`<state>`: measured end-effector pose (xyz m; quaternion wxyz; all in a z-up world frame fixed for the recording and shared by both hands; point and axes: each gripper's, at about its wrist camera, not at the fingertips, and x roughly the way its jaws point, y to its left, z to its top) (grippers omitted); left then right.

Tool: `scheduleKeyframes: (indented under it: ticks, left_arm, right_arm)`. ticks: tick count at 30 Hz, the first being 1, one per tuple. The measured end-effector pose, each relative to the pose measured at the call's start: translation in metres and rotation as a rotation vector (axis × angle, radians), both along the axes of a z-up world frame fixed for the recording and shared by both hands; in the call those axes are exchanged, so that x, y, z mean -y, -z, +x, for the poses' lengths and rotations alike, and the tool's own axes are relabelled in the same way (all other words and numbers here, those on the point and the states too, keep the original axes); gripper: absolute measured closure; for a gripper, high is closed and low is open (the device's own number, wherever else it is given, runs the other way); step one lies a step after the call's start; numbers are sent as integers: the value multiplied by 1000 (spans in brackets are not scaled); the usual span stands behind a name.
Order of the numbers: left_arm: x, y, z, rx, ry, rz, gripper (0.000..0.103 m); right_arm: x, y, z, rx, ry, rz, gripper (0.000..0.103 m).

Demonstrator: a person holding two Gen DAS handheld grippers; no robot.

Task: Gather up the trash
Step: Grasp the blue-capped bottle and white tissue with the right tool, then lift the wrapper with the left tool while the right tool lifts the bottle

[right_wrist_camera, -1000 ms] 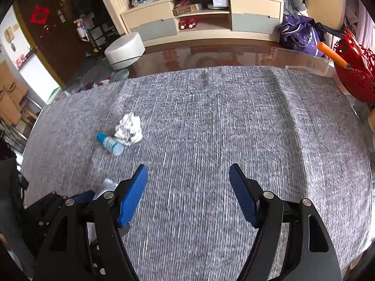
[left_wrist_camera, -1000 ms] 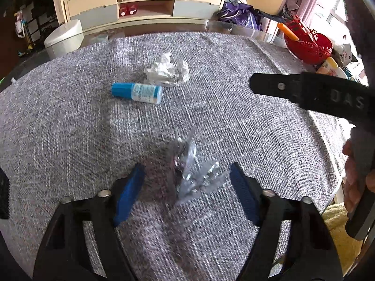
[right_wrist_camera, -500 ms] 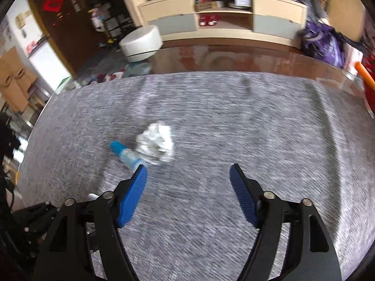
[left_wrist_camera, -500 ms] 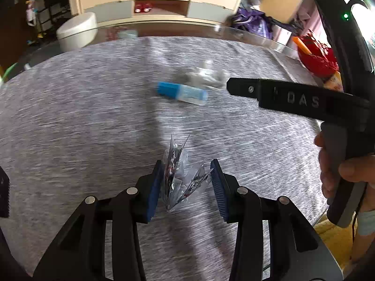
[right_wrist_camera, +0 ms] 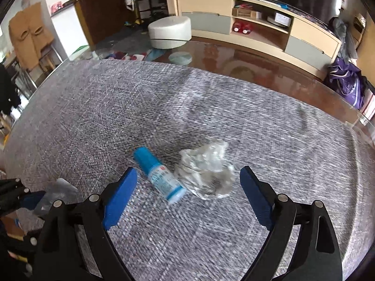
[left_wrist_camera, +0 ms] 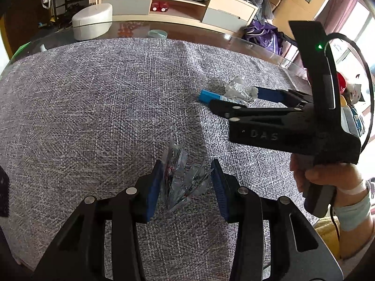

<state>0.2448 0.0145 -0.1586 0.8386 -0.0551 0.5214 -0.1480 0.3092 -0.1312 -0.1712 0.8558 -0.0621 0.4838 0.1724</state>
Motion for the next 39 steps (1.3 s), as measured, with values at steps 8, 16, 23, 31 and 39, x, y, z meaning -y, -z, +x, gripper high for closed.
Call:
scheduleKeyframes:
  ticks: [8,16,23,31,39]
  left_arm:
    - [-6,6,9,-10,-10,-4,62]
    - [-8,9,6,-17,-1,-12,61]
    - [-4,5,1,0,13,-18,61]
    - [-9,4,-1,9,2,-10,61]
    - [-15,4,3,10,-7,-15,61]
  right_arm:
    - [1,1,6,14,27,6,45]
    - [14,0,8,10,50,12,82]
    - [27,-1,0,-15,57,78,82]
    - [20,-32,-6,43,16,140,82]
    - [15,-48,25,102,61,133,82]
